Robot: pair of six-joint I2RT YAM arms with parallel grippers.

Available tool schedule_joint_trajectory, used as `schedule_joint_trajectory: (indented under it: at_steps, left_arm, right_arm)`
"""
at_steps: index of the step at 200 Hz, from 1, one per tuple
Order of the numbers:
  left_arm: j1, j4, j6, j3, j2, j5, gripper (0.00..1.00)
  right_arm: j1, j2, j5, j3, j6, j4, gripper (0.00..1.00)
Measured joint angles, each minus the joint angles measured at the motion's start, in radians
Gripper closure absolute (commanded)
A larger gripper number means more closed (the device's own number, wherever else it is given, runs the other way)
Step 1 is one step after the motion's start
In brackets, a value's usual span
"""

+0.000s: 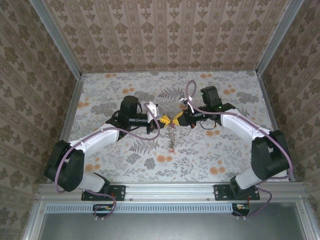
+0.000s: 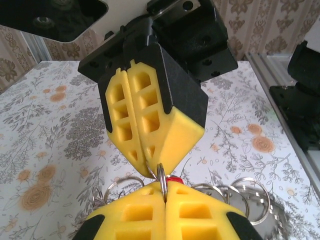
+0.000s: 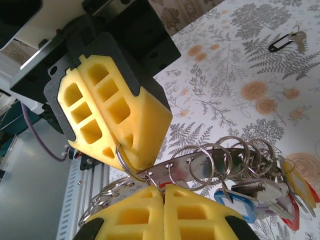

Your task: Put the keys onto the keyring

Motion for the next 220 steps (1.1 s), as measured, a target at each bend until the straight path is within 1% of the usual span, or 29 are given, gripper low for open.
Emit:
schedule_joint_trajectory:
  at_steps: [16, 27, 48, 62, 73, 89, 106, 143, 153, 158, 184, 202, 220]
  left_arm:
    - [-0.004, -0.053, 0.049, 0.029, 0.0, -0.018, 1.0]
    - [-0.006, -0.079, 0.071, 0.035, 0.0, -0.027, 1.0]
    - [-0.018, -0.125, 0.098, 0.035, 0.0, -0.052, 1.0]
    - [-0.03, -0.161, 0.117, 0.04, 0.0, -0.061, 1.0]
    - [-0.042, -0.195, 0.134, 0.044, 0.001, -0.077, 1.0]
    - [-0.058, -0.258, 0.165, 0.061, 0.006, -0.105, 1.0]
    - [-0.07, -0.333, 0.201, 0.102, 0.026, -0.136, 1.0]
    - [-0.091, -0.486, 0.278, 0.22, 0.106, -0.19, 1.0]
    - [-0.102, -0.531, 0.299, 0.263, 0.141, -0.204, 1.0]
    - [-0.109, -0.548, 0.309, 0.282, 0.16, -0.211, 1.0]
    - [-0.15, -0.628, 0.348, 0.386, 0.265, -0.248, 1.0]
    - [-0.182, -0.66, 0.362, 0.45, 0.336, -0.265, 1.0]
    - [-0.214, -0.695, 0.37, 0.515, 0.412, -0.291, 1.0]
  right_arm:
    - [0.0, -0.014, 0.002, -0.001, 0.005, -0.002, 1.0]
    - [0.0, -0.023, 0.001, -0.001, 0.006, -0.003, 0.99]
    - [0.001, -0.04, 0.001, -0.001, 0.004, -0.021, 0.84]
    - [0.002, -0.045, 0.016, -0.001, 0.003, -0.024, 0.79]
    - [-0.002, -0.055, 0.039, -0.007, -0.001, -0.021, 0.73]
    - [-0.004, -0.083, 0.087, -0.03, 0.004, -0.017, 0.7]
    - [-0.005, -0.127, 0.162, -0.066, 0.015, -0.007, 0.65]
    - [-0.01, -0.226, 0.364, -0.142, 0.076, 0.048, 0.61]
    - [-0.016, -0.263, 0.429, -0.175, 0.1, 0.068, 0.55]
    - [-0.018, -0.283, 0.462, -0.192, 0.117, 0.078, 0.54]
    - [-0.029, -0.362, 0.628, -0.237, 0.195, 0.08, 0.55]
    - [-0.04, -0.39, 0.732, -0.237, 0.258, 0.067, 0.56]
    - [-0.054, -0.402, 0.835, -0.235, 0.321, 0.022, 0.55]
